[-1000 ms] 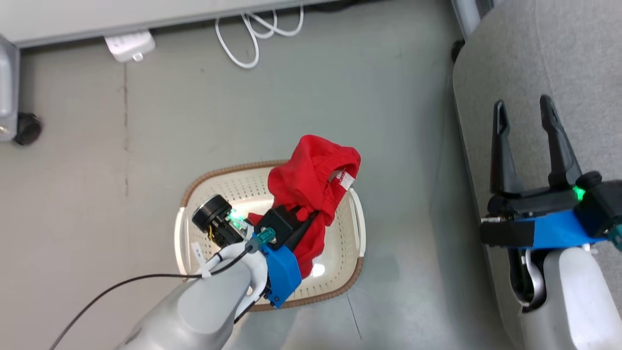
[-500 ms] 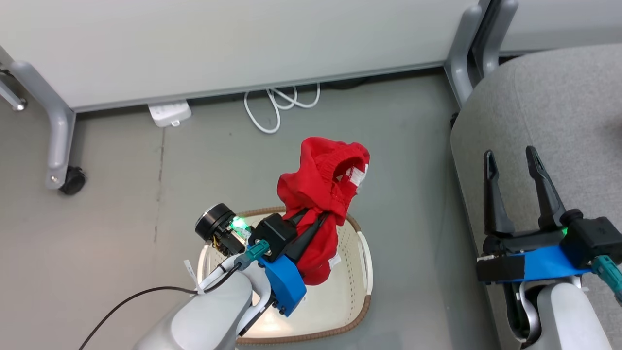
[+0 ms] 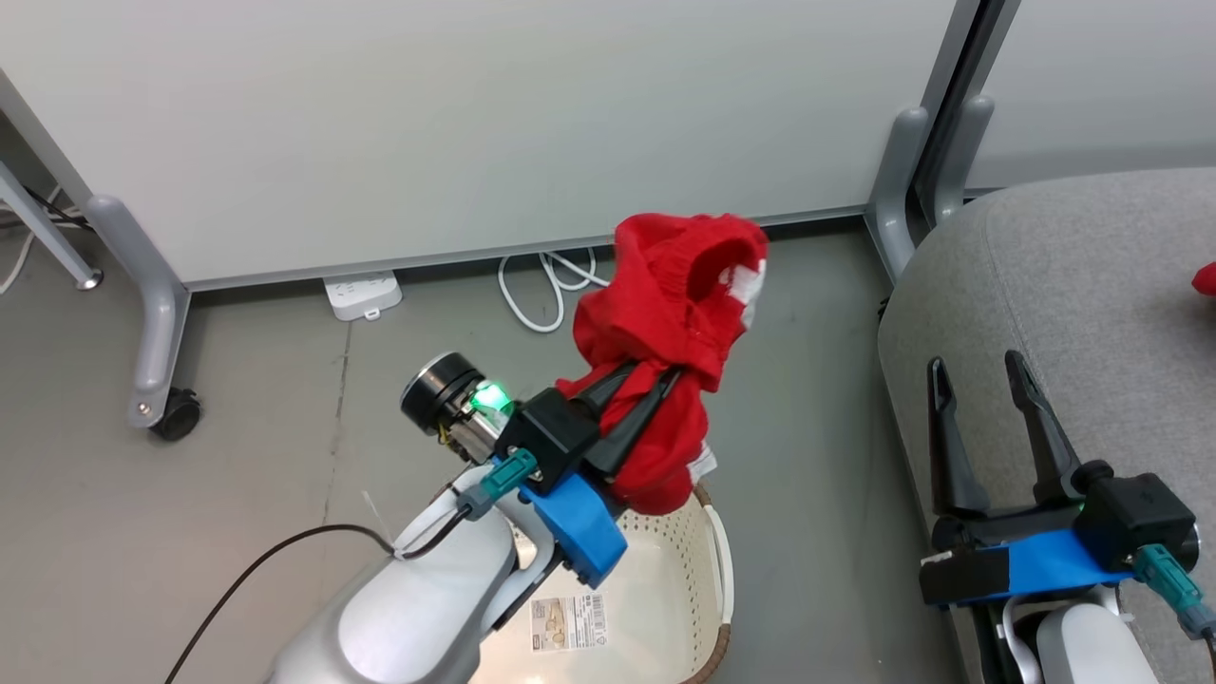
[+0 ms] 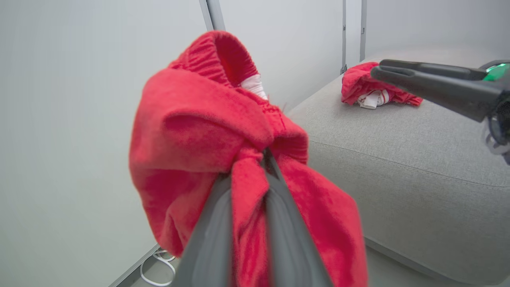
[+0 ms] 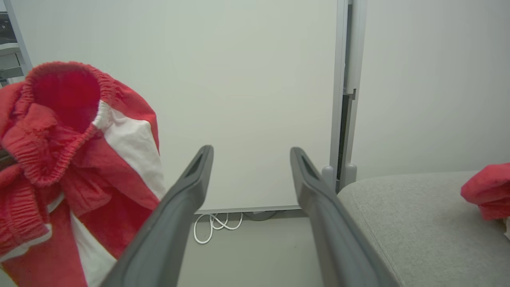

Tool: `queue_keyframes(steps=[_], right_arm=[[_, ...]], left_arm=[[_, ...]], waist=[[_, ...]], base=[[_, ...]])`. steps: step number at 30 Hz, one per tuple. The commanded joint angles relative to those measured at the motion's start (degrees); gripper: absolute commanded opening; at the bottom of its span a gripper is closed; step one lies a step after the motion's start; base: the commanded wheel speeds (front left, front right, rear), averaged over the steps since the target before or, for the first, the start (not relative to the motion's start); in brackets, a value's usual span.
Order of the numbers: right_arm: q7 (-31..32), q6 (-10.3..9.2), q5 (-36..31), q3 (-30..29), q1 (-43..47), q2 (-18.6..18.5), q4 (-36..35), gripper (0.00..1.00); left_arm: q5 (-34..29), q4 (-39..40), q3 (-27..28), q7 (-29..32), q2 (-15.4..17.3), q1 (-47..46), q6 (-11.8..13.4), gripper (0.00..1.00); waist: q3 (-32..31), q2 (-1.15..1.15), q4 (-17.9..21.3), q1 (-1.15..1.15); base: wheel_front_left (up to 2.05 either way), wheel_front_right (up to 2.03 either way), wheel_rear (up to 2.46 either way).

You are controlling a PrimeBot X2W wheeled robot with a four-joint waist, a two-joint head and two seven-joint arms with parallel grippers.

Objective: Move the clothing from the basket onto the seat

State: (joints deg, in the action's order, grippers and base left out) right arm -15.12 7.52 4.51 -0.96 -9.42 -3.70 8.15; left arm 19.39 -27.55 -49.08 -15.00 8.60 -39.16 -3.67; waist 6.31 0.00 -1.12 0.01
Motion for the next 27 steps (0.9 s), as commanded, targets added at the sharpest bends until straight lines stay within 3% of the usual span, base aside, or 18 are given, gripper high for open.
queue_keyframes(steps=[1,17,27], right_arm=[[-0.05,-0.06,0.11,0.12,1.09,0.27,0.19,1.0],[-0.04,-0.06,0.57,1.31,3.15,0.75,0.77,1.0],[-0.04,-0.05,0.01,7.45,1.55,-1.37,1.71,1.0]], left_arm=[[-0.4,0.95,0.2,-0.26,-0.13,-0.66,0.12,0.0],[-0.23,7.47,-0.9,1.03,0.22,-0.42,0.7,0.0],[0.07,8.93,-1.31,1.46,0.79,-0.78,1.21,0.0]], waist=[[-0.6,0.0,-0.04,-0.01],[-2.34,0.0,-0.64,-0.01],[-1.44,0.0,-0.79,-0.01]], base=[[0.0,0.0,0.0],[0.0,0.0,0.0],[0.0,0.0,0.0]])
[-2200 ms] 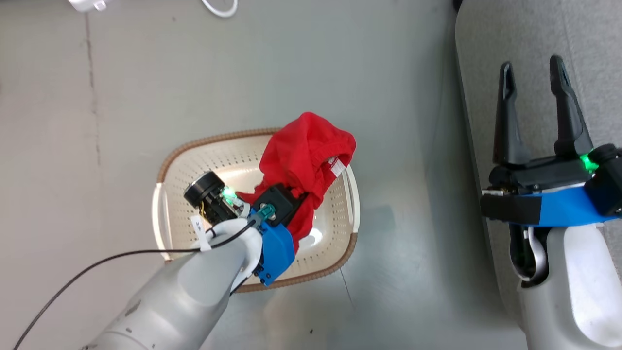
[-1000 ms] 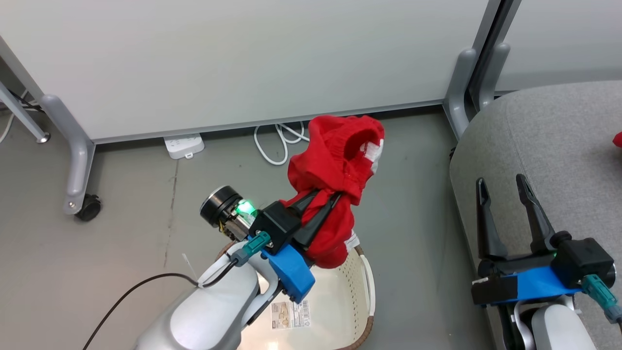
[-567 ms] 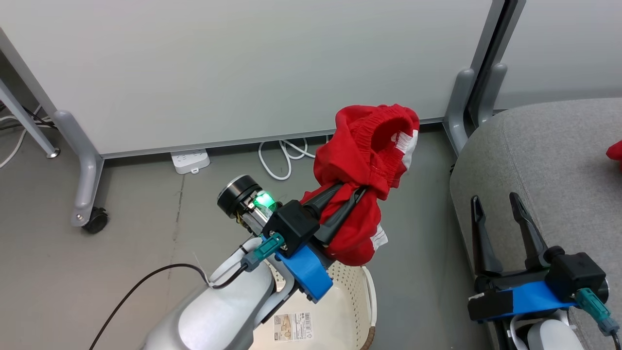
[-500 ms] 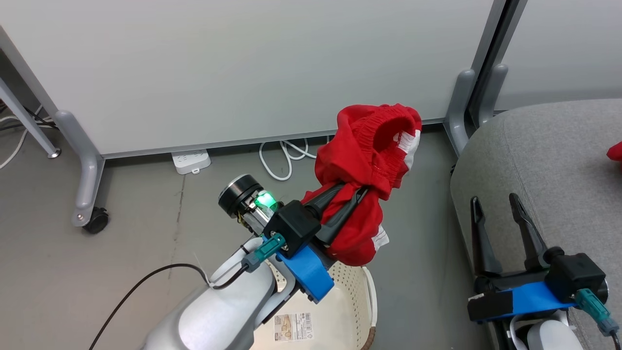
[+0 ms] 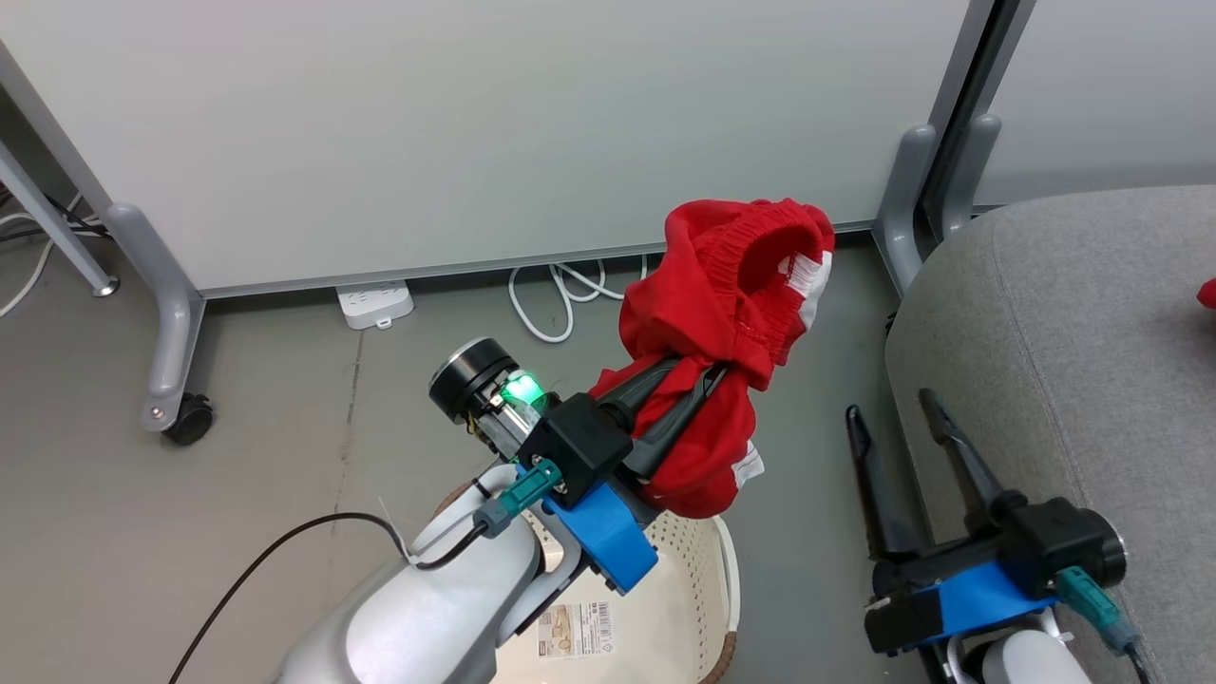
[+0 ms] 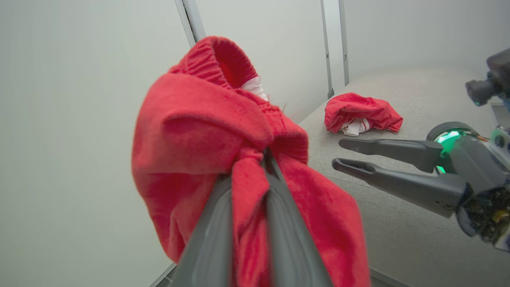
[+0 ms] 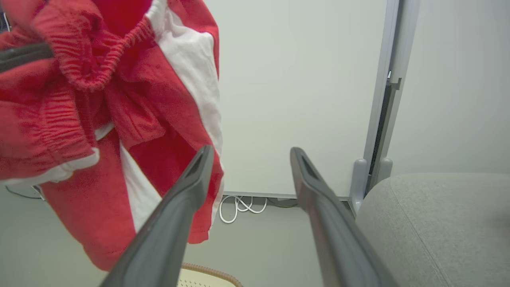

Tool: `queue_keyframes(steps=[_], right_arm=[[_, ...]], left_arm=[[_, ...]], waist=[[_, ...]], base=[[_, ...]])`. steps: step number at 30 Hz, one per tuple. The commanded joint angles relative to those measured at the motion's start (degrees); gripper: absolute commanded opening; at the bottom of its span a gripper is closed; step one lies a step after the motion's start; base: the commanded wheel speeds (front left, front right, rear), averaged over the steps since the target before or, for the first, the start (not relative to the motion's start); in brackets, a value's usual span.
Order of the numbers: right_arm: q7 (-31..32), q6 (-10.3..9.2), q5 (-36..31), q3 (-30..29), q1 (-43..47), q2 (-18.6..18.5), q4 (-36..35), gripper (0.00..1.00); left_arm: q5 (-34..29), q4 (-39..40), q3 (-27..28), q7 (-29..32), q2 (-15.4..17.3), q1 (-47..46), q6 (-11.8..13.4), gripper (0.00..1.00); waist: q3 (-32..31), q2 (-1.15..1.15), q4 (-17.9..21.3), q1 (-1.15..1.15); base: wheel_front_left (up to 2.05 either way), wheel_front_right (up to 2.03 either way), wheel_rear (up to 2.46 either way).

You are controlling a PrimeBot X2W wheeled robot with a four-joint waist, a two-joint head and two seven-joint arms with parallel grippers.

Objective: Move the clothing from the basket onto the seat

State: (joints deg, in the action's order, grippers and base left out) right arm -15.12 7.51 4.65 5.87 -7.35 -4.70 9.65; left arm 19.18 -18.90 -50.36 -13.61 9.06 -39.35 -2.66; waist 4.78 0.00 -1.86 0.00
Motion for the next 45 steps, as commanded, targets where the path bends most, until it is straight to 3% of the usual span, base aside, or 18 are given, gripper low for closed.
queue_keyframes(steps=[1,20,39,40,41,42,45], right_arm=[[-0.04,-0.04,-0.08,1.69,-0.79,-0.77,0.47,1.0],[-0.04,-0.05,1.84,21.71,-11.4,-8.09,10.55,1.0],[-0.04,-0.05,6.09,31.31,-20.65,-9.06,16.27,1.0],[-0.04,-0.05,6.43,31.64,-20.77,-9.09,16.27,0.97],[-0.04,-0.05,6.7,31.98,-20.91,-9.12,16.23,0.43],[-0.04,-0.05,6.93,32.59,-21.04,-9.27,16.45,0.0],[-0.04,-0.05,7.54,33.17,-21.39,-9.56,16.7,0.0]], left_arm=[[0.33,0.33,-0.08,0.07,0.32,-0.68,0.23,0.0],[-0.27,1.15,-1.98,-0.48,-1.19,-2.75,-0.1,0.0],[-0.24,0.93,-3.98,-1.18,-2.83,-4.23,-0.85,0.0],[-0.22,0.91,-3.98,-1.23,-2.85,-4.32,-0.84,0.0],[-0.2,0.86,-3.97,-1.27,-2.87,-4.36,-0.83,0.0],[-0.19,0.81,-3.98,-1.24,-2.9,-4.38,-0.82,0.0],[-0.17,0.73,-3.93,-1.26,-2.87,-4.47,-0.76,0.0]], waist=[[0.18,0.0,-0.11,0.0],[2.78,0.0,-2.08,0.0],[4.26,0.0,-4.31,0.0],[4.33,0.0,-4.33,0.0],[4.38,0.0,-4.35,0.0],[4.42,0.0,-4.36,0.0],[4.51,0.0,-4.32,0.0]], base=[[0.0,0.0,0.0],[0.0,0.0,0.0],[0.0,0.0,0.0],[0.0,0.0,0.0],[0.0,0.0,0.0],[0.0,0.0,0.0],[0.0,0.0,0.0]])
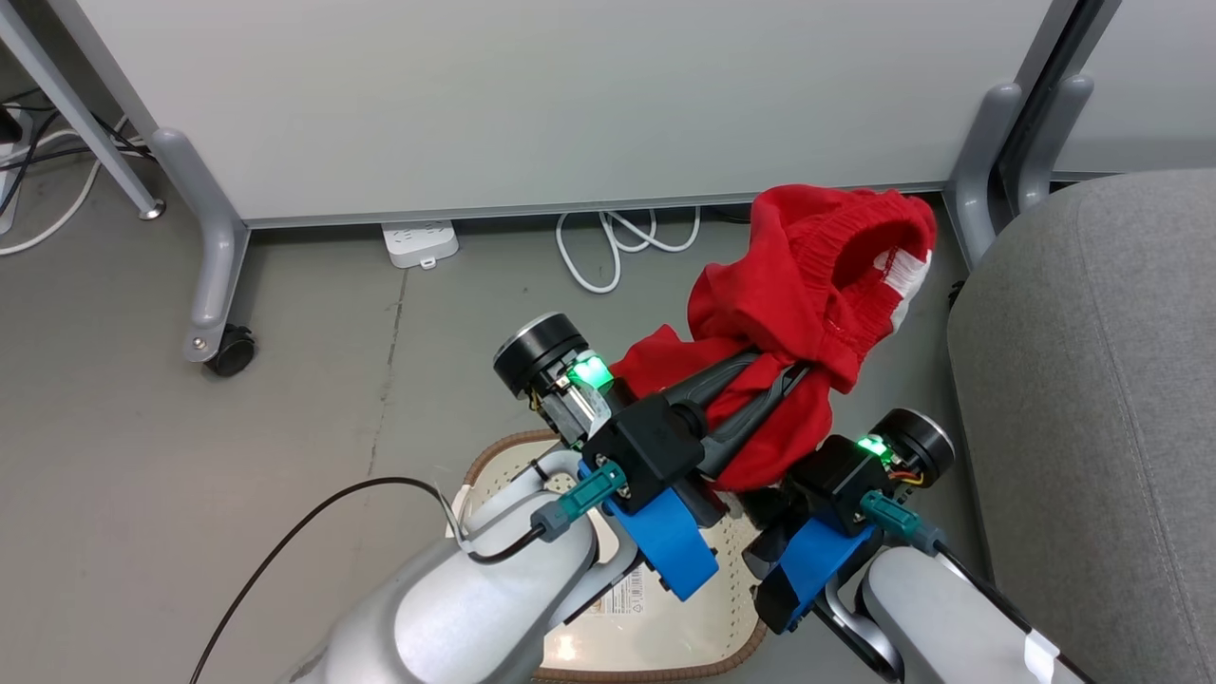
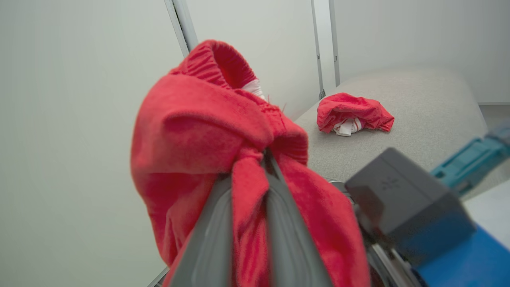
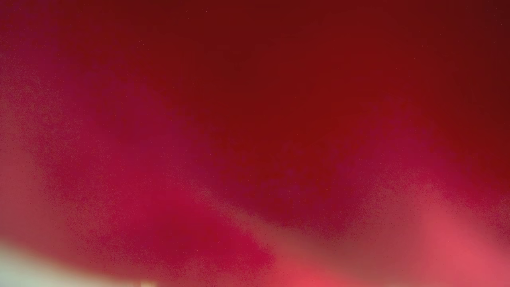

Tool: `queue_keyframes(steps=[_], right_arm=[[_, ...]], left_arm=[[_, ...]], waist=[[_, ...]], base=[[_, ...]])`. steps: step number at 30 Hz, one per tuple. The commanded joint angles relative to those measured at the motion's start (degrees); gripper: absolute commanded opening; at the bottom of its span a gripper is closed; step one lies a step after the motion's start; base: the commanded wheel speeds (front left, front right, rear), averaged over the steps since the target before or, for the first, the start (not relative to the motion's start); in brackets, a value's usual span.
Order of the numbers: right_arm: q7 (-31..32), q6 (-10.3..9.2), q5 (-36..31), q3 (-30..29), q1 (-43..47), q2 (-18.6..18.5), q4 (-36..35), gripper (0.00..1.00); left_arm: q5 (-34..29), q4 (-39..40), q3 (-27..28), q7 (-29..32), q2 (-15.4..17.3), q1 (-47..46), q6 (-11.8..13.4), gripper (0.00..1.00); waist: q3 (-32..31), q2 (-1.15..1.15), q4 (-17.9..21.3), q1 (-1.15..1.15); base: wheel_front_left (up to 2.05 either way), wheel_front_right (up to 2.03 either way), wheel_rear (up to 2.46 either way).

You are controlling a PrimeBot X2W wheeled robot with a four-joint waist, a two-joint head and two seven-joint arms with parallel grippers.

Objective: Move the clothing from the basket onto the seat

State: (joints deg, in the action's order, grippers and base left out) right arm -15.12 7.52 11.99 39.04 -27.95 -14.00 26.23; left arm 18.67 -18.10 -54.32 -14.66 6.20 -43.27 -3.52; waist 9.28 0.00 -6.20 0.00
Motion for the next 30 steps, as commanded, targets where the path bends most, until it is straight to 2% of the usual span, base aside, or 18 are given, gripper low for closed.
queue_keyframes(steps=[1,25,26,27,28,30], right_arm=[[-0.04,-0.06,0.66,0.26,-1.07,-0.34,0.11,0.0],[-0.04,-0.06,1.1,0.54,-0.7,-0.61,-0.52,0.0],[-0.04,-0.06,1.1,0.53,-0.7,-0.62,-0.54,0.0],[-0.04,-0.06,1.1,0.54,-0.71,-0.63,-0.56,0.0],[-0.04,-0.06,1.1,0.57,-0.71,-0.63,-0.58,0.0],[-0.04,-0.06,1.11,0.66,-0.74,-0.66,-0.6,0.0]], left_arm=[[0.35,-0.13,0.06,-0.24,0.04,-0.59,0.2,0.0],[0.44,-0.58,0.19,-0.62,0.61,-1.02,0.57,0.0],[0.35,-0.63,0.28,-0.63,0.64,-1.08,0.8,0.05],[0.18,-0.67,0.38,-0.63,0.66,-1.15,1.0,0.56],[0.0,-0.68,0.4,-0.62,0.66,-1.18,1.15,1.0],[-0.1,-0.63,0.49,-0.53,0.68,-1.17,1.53,1.0]], waist=[[0.03,0.0,0.11,0.0],[0.24,0.0,0.58,0.0],[0.27,0.0,0.6,0.0],[0.3,0.0,0.61,0.0],[0.33,0.0,0.62,0.0],[0.38,0.0,0.66,0.0]], base=[[0.0,0.0,0.0],[0.0,0.0,0.0],[0.0,0.0,0.0],[0.0,0.0,0.0],[0.0,0.0,0.0],[0.0,0.0,0.0]])
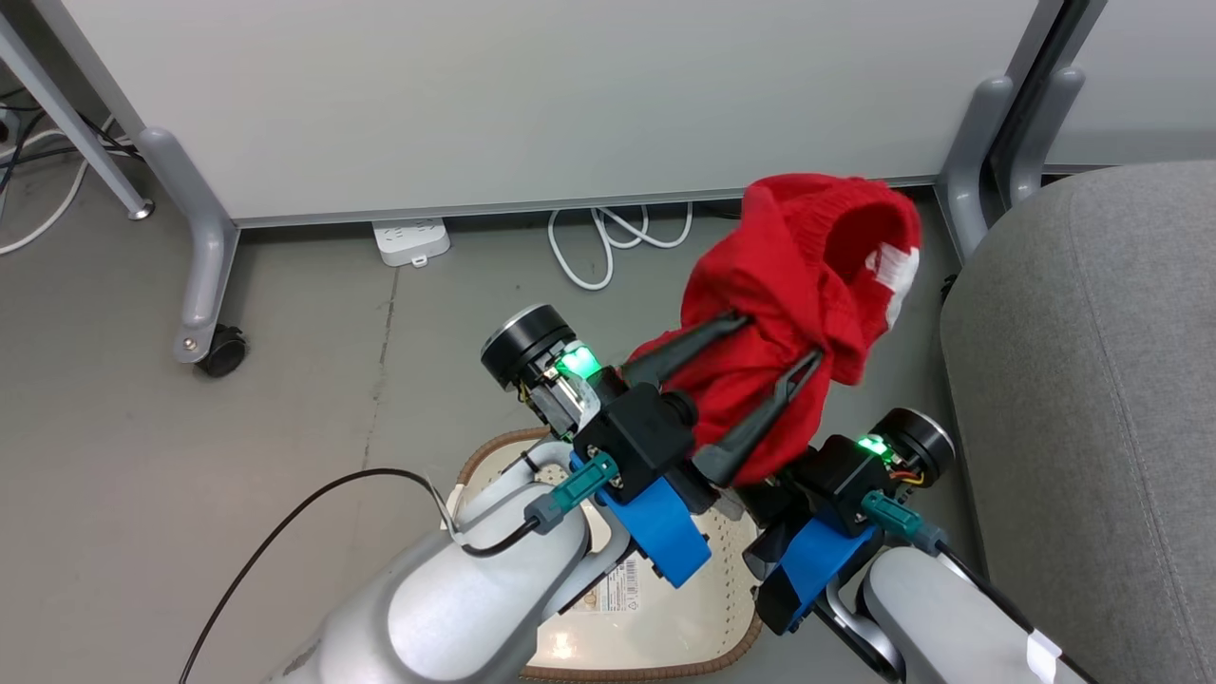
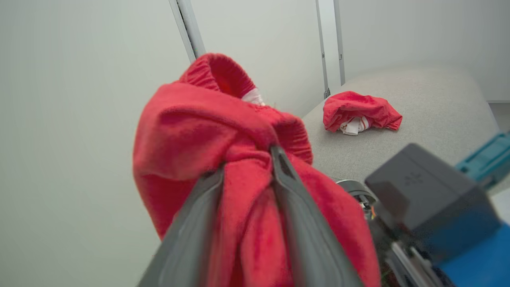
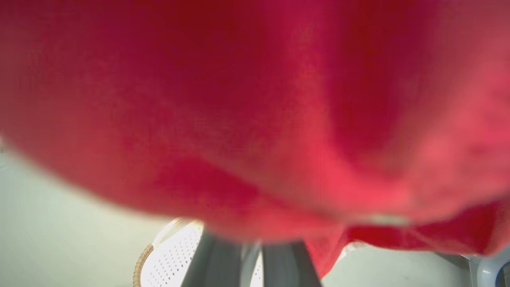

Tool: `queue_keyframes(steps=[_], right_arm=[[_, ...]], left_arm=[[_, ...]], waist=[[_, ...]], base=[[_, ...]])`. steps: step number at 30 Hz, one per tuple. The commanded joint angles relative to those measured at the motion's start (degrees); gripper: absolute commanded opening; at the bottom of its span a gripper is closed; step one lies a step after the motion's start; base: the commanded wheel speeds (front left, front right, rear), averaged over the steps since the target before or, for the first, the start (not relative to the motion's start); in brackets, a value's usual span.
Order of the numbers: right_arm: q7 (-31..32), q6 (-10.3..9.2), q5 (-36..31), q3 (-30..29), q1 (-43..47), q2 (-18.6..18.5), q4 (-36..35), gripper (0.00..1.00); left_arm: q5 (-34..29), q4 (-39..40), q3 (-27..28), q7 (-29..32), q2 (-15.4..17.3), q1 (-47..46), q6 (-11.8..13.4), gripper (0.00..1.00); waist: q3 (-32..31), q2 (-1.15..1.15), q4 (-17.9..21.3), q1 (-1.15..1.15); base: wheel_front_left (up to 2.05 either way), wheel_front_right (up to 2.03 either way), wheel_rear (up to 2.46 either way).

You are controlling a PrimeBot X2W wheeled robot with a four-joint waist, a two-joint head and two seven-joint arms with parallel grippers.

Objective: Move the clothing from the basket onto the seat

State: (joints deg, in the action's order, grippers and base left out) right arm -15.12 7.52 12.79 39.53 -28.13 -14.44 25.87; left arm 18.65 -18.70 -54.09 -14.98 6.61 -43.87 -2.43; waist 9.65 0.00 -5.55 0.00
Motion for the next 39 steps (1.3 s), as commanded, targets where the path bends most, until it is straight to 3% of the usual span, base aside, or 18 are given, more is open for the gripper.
queue_keyframes(steps=[1,26,39], right_arm=[[-0.04,-0.06,0.32,0.19,-0.56,-0.22,-0.25,0.0],[-0.05,-0.06,0.28,-0.2,-0.39,-0.16,-0.4,0.0],[-0.04,-0.06,-0.96,-4.94,-1.05,-0.17,-1.71,0.0]], left_arm=[[-0.17,0.0,0.27,-0.22,0.3,-0.55,0.49,1.0],[-0.81,0.43,0.72,-0.28,0.44,-0.11,0.7,1.0],[-1.19,0.55,0.82,-0.25,1.16,-0.87,0.95,1.0]], waist=[[0.01,0.0,0.02,0.0],[0.15,0.0,0.58,0.0],[2.17,0.0,3.94,0.0]], base=[[0.0,0.0,0.0],[0.0,0.0,0.0],[0.0,0.0,0.0]])
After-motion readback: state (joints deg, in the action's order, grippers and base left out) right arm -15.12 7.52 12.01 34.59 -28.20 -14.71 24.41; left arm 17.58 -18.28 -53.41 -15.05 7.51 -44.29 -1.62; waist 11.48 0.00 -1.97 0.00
